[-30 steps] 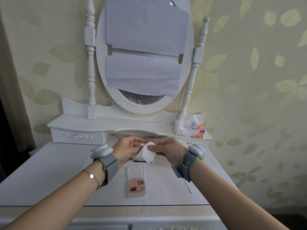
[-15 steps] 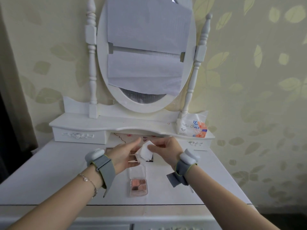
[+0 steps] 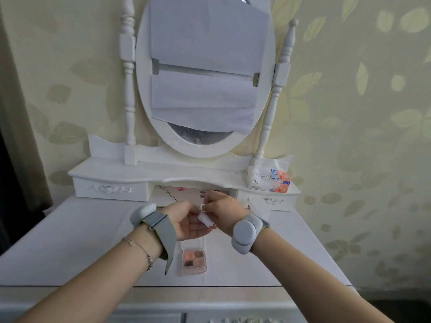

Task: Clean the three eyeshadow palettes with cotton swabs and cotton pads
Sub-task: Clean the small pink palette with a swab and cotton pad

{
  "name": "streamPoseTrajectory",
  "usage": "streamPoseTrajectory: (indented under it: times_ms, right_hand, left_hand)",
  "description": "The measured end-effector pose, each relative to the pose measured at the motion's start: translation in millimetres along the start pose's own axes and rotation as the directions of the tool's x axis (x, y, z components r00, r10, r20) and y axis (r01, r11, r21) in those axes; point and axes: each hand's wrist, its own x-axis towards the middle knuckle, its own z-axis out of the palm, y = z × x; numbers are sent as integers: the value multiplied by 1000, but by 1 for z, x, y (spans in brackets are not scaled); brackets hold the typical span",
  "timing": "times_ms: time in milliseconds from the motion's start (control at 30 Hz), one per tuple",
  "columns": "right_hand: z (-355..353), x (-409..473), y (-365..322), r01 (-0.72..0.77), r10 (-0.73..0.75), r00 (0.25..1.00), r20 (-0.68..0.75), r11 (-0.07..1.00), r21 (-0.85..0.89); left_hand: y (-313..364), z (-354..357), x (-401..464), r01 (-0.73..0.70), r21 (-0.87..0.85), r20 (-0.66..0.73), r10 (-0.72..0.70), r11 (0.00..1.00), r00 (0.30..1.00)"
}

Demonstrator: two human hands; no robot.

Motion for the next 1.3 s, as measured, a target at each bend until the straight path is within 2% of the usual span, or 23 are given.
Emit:
streamPoseTrajectory:
  times_ms: [100, 167, 300, 433, 500, 567, 667, 733, 800, 1000, 1200, 1300]
  right_hand:
    - [-2, 2, 1, 2, 2, 996, 91, 999, -52]
    - [-2, 1, 1, -29, 29, 995, 92, 1000, 1]
    - [-2, 1, -1, -150, 139, 980, 144, 986, 71]
    - [-4, 6, -3, -168, 165, 960, 224, 986, -5]
    - [-2, 7, 0, -196, 184, 964, 194, 980, 44]
    - [3, 3, 5, -246, 222, 965, 136, 951, 189]
    - [20, -6, 9, -323, 320, 945, 62, 896, 303]
    - [32, -8, 7, -396, 394, 916, 81, 850, 348]
    - [43, -6, 5, -403, 377, 915, 144, 862, 307]
    - [61, 7, 2, -350, 309, 888, 342, 934, 65]
    - [59, 14, 1, -252, 245, 877, 414, 967, -39]
    - [64, 21, -5, -213, 219, 878, 426, 975, -61]
  left_hand:
    - [4, -3, 2, 18, -29, -14, -18, 999, 1000]
    - [6, -5, 4, 34, -16, -18, -34, 999, 999]
    - [7, -5, 6, 58, 80, 22, -60, 995, 998]
    - [6, -2, 7, 78, 171, 33, -85, 982, 996]
    - [5, -5, 8, 64, 242, 16, -70, 968, 997]
    - [6, -13, 8, 3, 341, -38, 11, 940, 999]
    - [3, -36, 12, -144, 529, -87, 222, 836, 971]
    - [-8, -58, 16, -189, 726, -99, 372, 662, 923]
    - [-21, -73, 23, -175, 837, -83, 436, 519, 896]
    - [-37, -79, 39, -185, 913, 55, 341, 363, 939]
    - [-40, -77, 47, -190, 940, 100, 304, 284, 947]
    - [-40, -76, 47, -201, 937, 108, 311, 285, 944]
